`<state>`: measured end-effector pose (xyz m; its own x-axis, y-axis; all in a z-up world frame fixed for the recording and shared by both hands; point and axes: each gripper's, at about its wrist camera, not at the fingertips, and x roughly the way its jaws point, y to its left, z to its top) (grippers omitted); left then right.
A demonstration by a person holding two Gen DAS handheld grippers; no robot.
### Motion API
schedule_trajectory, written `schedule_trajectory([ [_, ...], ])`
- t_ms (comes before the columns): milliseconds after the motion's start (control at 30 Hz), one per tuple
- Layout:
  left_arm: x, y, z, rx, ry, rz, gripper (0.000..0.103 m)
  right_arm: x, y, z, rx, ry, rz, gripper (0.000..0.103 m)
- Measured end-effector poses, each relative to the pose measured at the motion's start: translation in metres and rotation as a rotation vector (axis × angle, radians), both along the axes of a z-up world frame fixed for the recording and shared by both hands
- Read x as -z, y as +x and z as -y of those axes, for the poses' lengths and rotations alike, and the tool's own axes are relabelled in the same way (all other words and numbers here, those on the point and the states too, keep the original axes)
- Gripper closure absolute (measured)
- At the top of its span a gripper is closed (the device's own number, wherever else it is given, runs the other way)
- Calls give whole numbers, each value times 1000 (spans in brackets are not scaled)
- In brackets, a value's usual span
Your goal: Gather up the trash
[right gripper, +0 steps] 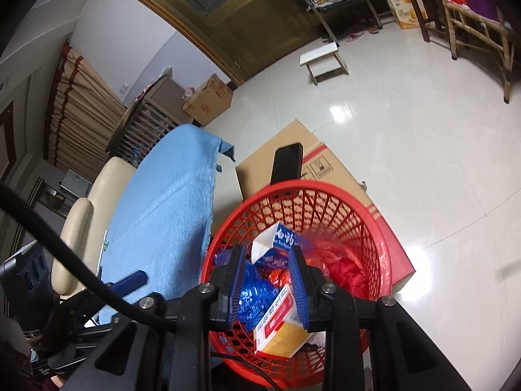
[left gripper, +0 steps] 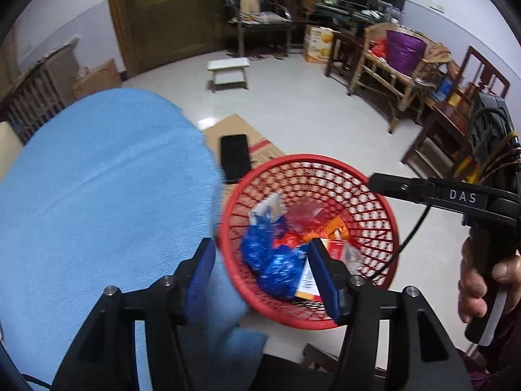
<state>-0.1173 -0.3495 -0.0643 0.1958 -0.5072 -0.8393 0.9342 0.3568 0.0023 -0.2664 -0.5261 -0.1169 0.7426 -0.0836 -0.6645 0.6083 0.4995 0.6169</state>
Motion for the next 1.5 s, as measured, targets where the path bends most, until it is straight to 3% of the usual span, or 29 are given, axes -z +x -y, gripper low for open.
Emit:
schedule_trajectory([
  [133, -15, 8, -21, -99, -14, 97, 33, -5, 5, -7, -23, -17, 5, 72],
  [467, -68, 38, -87, -384, -93, 333, 31, -51, 46, -57, -159, -152, 38, 72],
  [533, -80, 47, -107, -450, -114, 363, 20, -61, 56, -68, -188, -180, 45, 71],
  [600, -87, 53, -126, -498, -131, 377, 20, -73, 69, -84, -229, -209, 57, 67],
  [633, -90, 57, -135, -528, -137, 386, 20, -77, 74, -91, -243, -220, 62, 59],
  [667, -95, 61, -147, -559, -143, 392, 20, -82, 80, -98, -259, -237, 69, 41],
  [700, -96, 61, -154, -575, -146, 394, 20, -87, 84, -106, -271, -253, 82, 36],
  [1100, -112, 75, -242, -788, -150, 441, 19, -137, 136, -203, -435, -444, 157, 35],
  [1500, -124, 71, -295, -876, -177, 447, 19, -164, 141, -262, -503, -521, 207, 35],
])
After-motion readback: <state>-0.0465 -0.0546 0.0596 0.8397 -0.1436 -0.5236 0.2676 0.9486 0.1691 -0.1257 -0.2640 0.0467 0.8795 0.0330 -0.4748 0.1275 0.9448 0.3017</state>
